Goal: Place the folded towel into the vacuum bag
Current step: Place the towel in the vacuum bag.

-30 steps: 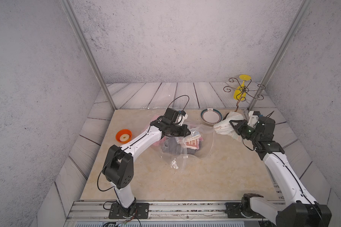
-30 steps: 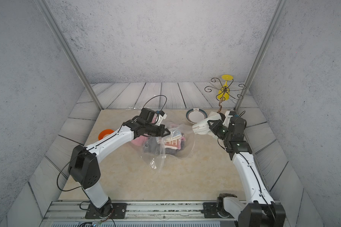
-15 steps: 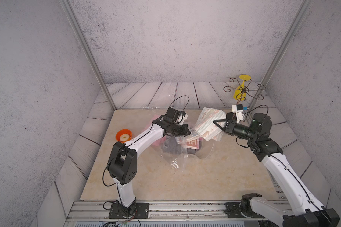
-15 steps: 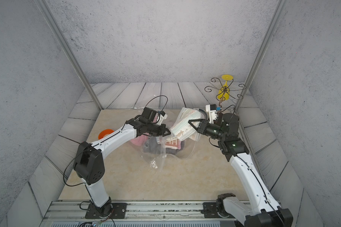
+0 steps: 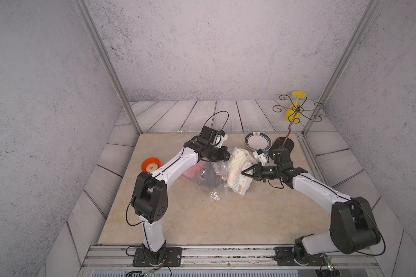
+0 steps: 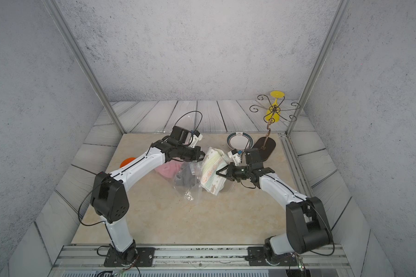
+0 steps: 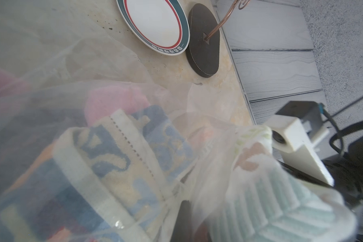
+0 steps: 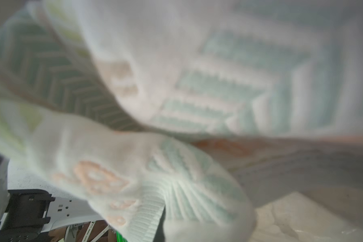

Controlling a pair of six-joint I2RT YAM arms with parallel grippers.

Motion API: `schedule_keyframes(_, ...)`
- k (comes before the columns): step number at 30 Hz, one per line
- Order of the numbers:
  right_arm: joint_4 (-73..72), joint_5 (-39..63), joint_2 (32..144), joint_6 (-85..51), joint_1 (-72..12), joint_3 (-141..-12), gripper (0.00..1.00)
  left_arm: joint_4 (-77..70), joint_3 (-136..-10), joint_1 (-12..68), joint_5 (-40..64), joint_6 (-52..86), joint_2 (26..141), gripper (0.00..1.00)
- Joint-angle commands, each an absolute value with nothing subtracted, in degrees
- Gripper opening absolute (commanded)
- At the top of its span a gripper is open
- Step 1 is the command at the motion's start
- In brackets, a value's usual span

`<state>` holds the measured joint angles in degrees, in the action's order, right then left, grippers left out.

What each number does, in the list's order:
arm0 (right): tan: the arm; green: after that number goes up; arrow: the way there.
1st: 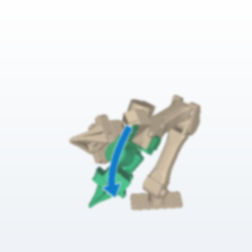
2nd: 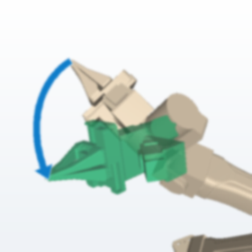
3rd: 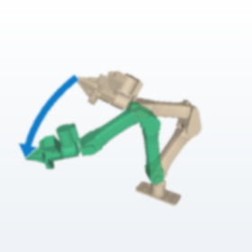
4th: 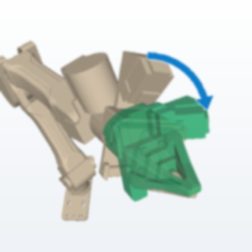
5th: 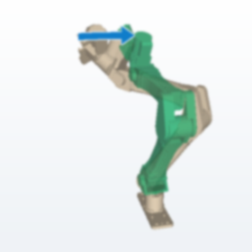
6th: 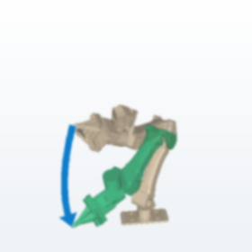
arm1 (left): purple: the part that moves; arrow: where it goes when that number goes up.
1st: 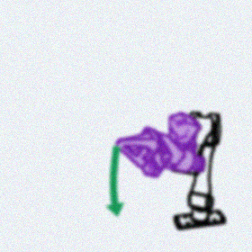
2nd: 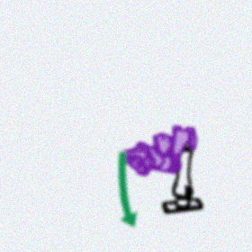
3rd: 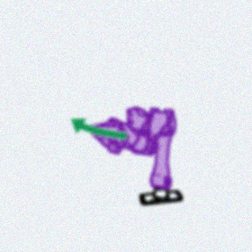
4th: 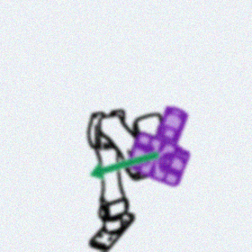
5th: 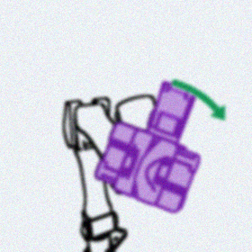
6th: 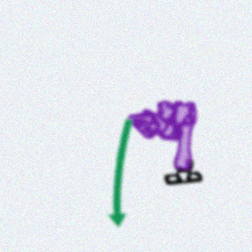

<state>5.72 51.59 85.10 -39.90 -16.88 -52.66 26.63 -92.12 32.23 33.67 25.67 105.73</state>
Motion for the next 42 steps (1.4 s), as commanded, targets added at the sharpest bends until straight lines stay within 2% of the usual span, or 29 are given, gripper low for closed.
schedule_keyframes(1,5.57,46.55,90.81,-37.80,-18.03,-55.32,0.00,25.48,-93.51,32.60,37.11,23.85,102.22,0.00)
schedule_keyframes(11,19.95,33.09,98.58,-30.38,-21.95,-60.19,0.00,25.16,-98.86,33.13,39.07,22.71,98.32,0.00)
schedule_keyframes(20,28.25,24.40,92.08,-25.05,-23.47,-62.02,0.00,26.10,-102.86,34.68,38.02,21.26,100.57,0.00)
schedule_keyframes(26,26.42,27.07,83.89,-20.15,-27.80,-64.47,0.01,26.34,-100.50,36.23,36.13,20.38,101.84,0.00)
schedule_keyframes(32,23.73,29.02,84.72,-22.16,-28.98,-70.55,0.01,26.72,-99.06,38.29,35.98,19.72,102.06,0.00)
schedule_keyframes(42,7.73,9.11,86.14,-37.35,-28.39,-68.51,0.00,28.08,-93.74,39.20,40.81,17.02,95.64,0.00)
